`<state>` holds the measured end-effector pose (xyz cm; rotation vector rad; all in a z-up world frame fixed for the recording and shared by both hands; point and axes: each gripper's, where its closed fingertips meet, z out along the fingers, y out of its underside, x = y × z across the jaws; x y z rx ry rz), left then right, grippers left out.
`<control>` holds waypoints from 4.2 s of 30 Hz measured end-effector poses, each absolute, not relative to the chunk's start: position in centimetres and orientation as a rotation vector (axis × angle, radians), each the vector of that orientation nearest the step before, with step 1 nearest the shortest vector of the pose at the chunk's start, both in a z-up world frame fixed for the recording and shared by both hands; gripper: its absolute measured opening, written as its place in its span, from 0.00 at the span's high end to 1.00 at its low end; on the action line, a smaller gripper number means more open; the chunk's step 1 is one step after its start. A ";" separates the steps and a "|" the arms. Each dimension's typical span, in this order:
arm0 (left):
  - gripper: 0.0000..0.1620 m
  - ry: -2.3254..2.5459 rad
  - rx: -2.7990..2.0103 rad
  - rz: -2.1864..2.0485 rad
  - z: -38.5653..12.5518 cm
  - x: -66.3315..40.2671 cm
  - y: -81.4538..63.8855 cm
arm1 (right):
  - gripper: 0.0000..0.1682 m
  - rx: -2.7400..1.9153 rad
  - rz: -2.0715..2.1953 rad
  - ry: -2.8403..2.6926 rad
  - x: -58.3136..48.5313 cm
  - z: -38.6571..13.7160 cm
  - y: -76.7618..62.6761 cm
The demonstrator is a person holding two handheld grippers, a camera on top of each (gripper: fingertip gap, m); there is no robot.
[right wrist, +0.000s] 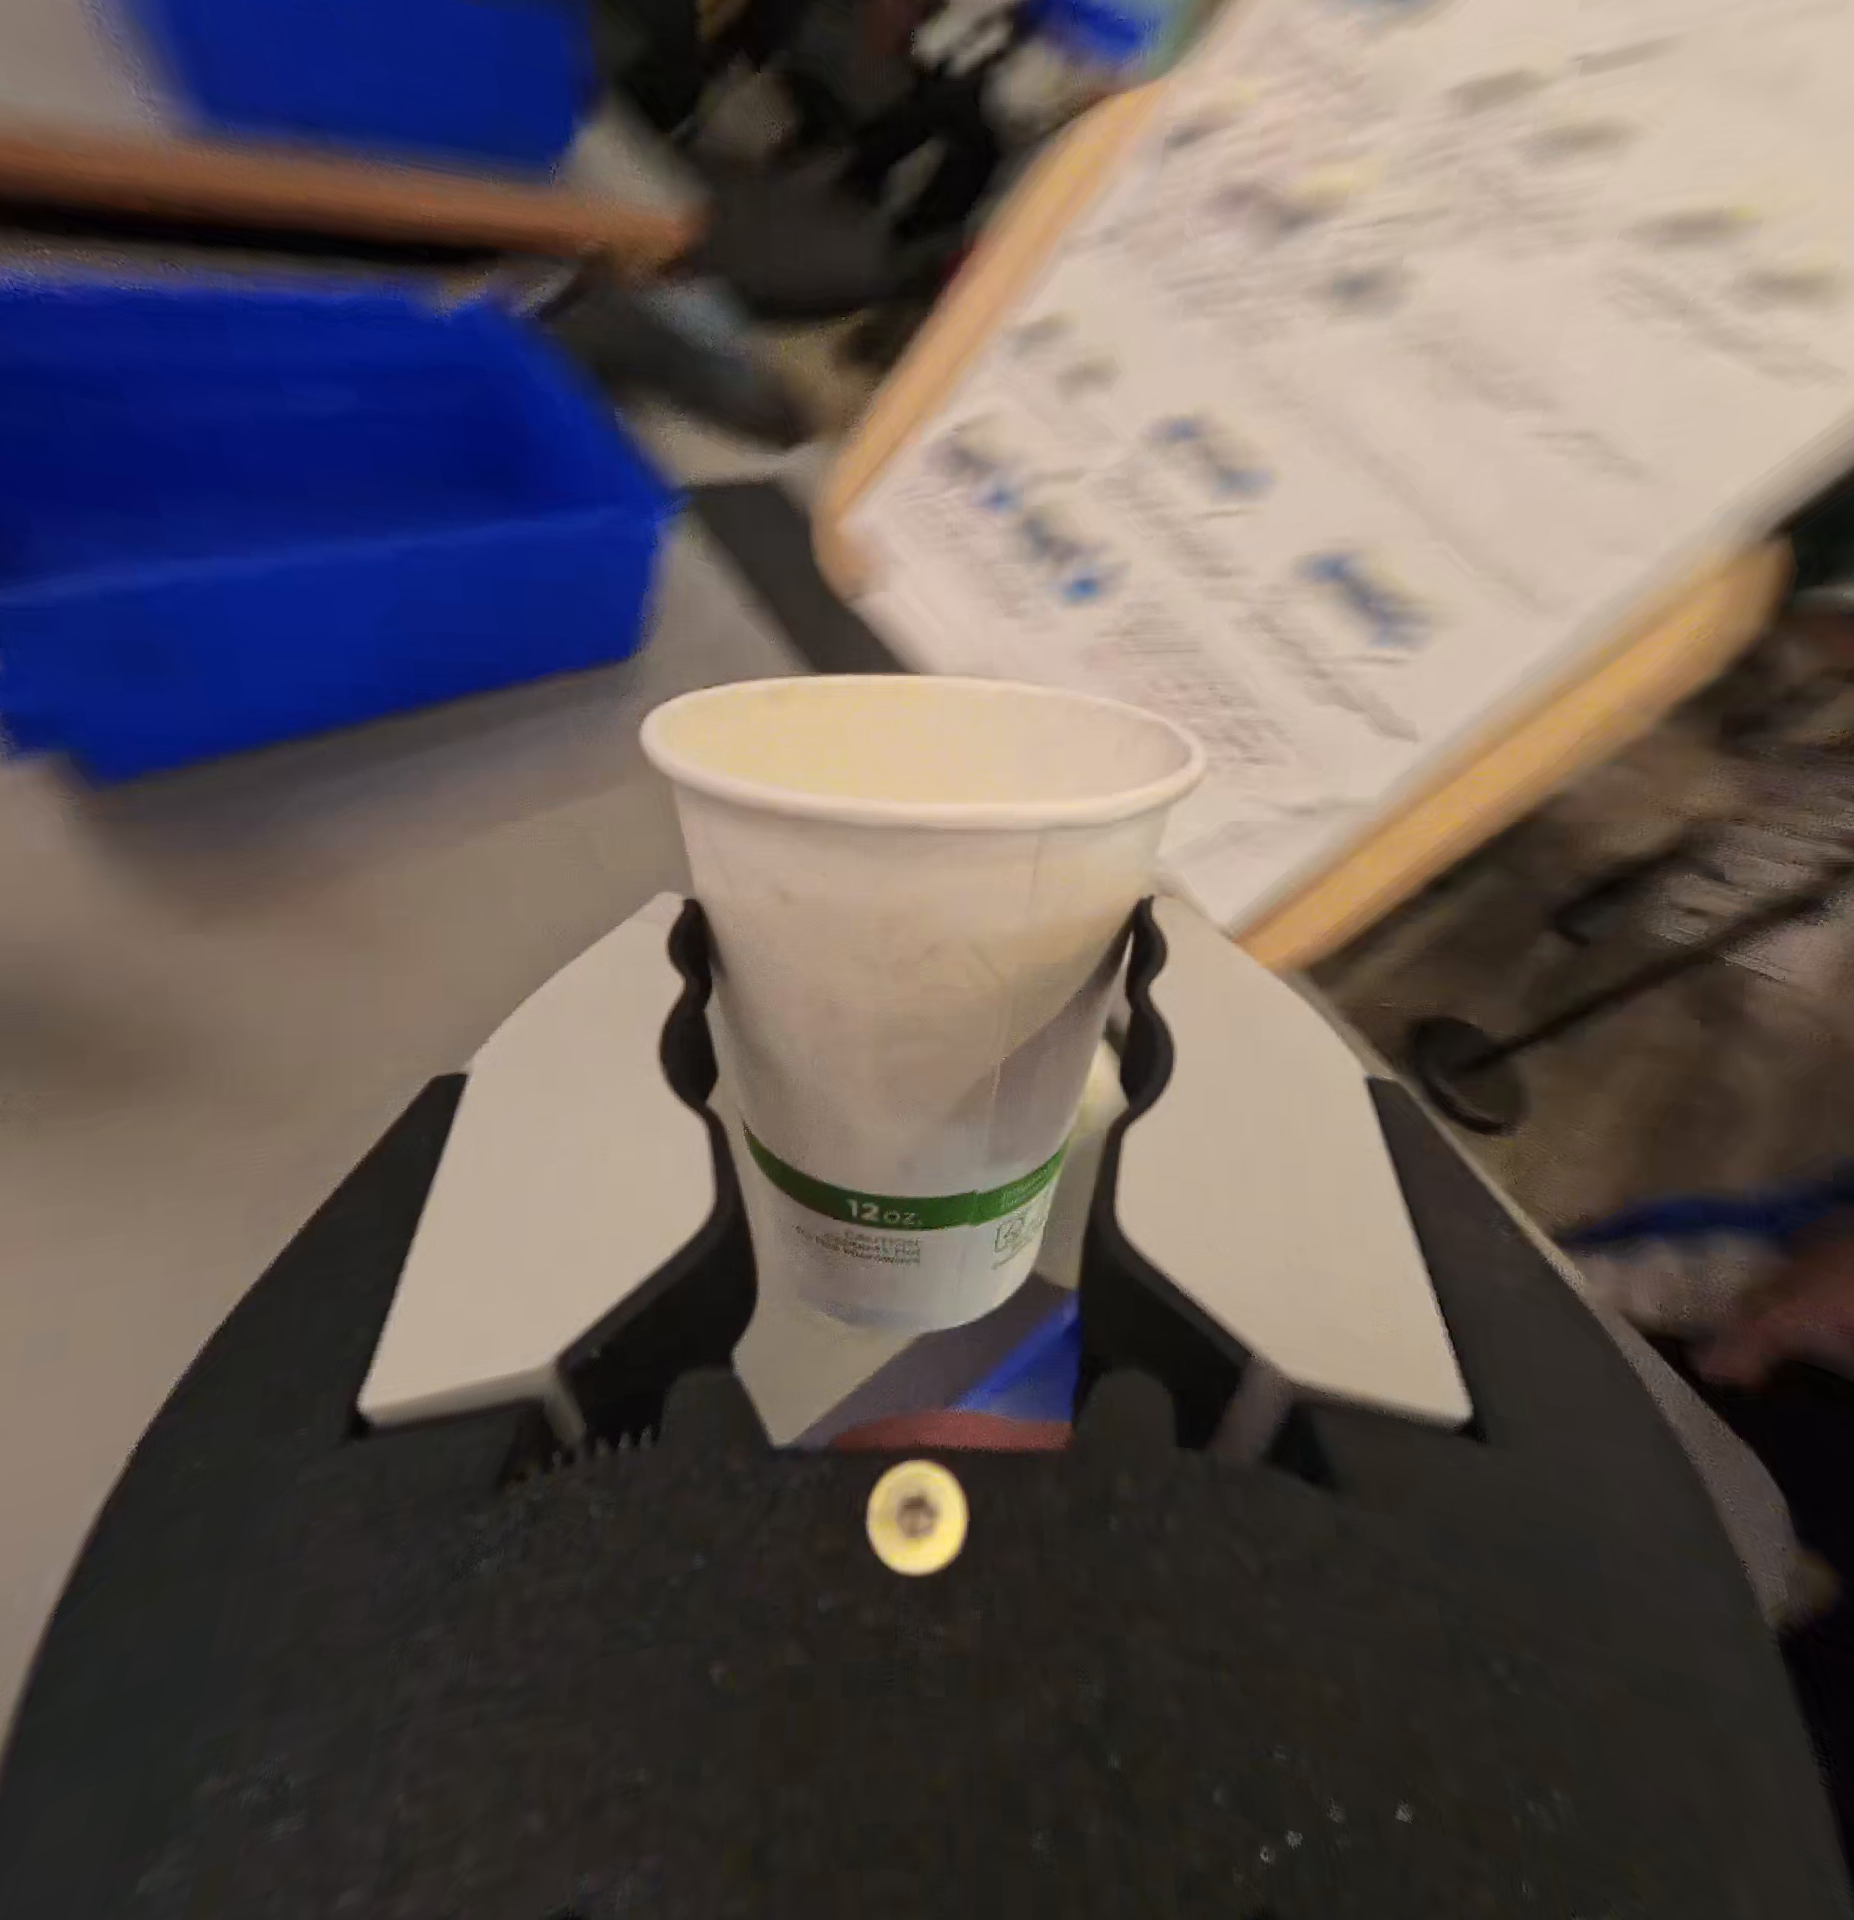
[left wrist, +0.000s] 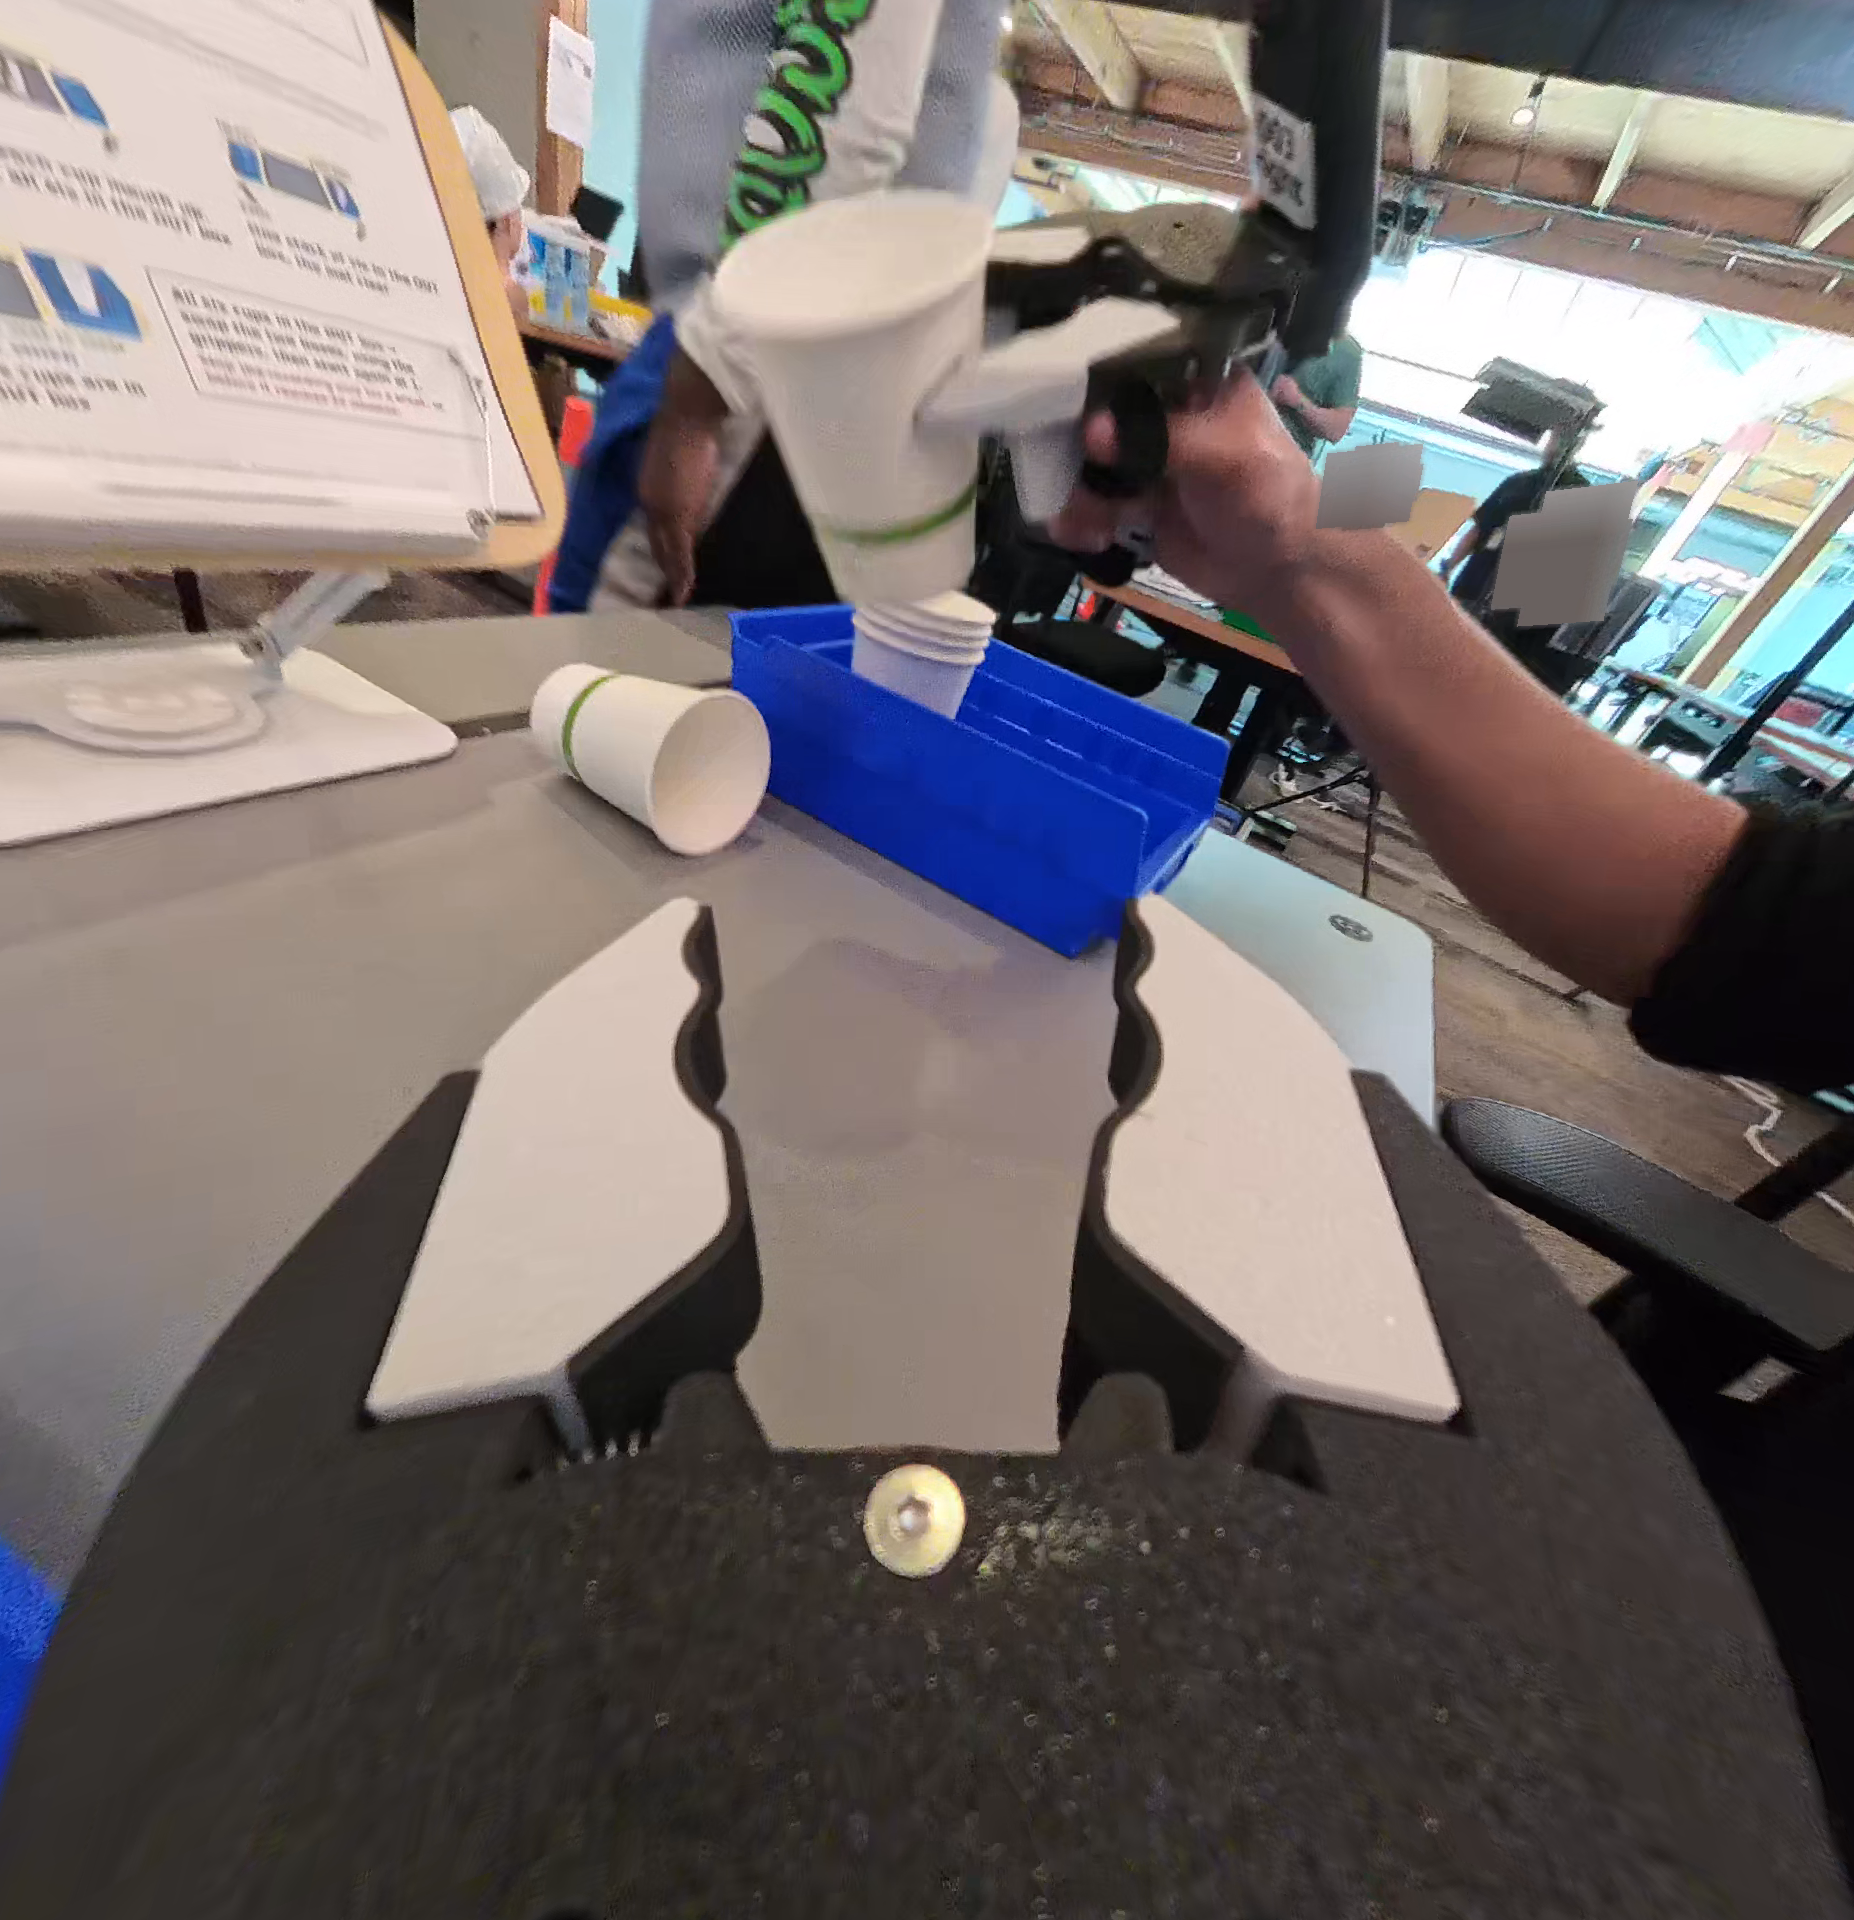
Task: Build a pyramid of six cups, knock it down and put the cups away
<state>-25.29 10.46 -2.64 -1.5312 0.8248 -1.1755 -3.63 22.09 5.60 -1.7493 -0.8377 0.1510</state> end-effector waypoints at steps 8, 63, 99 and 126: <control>0.57 0.888 -1.600 -1.209 -5.2 -23.7 9.2 | 0.55 -1.566 0.006 -0.107 14.1 4.8 22.2; 0.58 0.738 -1.891 -0.763 -10.6 -27.0 9.8 | 0.64 -1.914 -0.589 -0.937 -3.6 -5.9 20.5; 0.60 0.801 -1.894 -0.833 -10.8 -26.2 8.7 | 1.00 -2.116 -0.629 -0.783 6.4 4.6 16.9; 0.60 0.835 -1.949 -0.885 -12.6 -25.4 8.5 | 0.88 -2.895 -0.359 -0.764 19.7 -5.2 25.2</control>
